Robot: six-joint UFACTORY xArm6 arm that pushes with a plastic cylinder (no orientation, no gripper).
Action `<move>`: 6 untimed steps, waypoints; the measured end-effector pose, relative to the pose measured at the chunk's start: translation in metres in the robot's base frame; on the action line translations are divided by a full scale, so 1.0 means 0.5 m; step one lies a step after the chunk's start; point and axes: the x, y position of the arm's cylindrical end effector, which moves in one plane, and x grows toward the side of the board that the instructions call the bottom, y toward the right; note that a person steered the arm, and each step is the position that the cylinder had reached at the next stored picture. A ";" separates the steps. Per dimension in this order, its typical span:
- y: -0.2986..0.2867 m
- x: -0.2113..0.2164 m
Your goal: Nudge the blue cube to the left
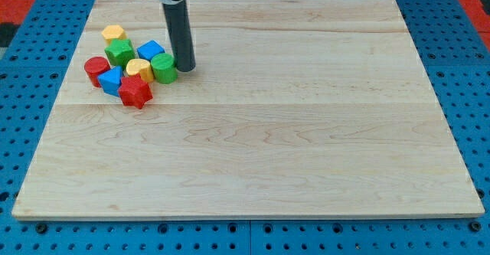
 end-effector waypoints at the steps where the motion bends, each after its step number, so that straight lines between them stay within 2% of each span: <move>1: -0.048 0.000; 2: -0.039 0.000; 3: 0.077 -0.014; 4: 0.055 -0.084; 5: -0.020 -0.105; 6: -0.066 -0.091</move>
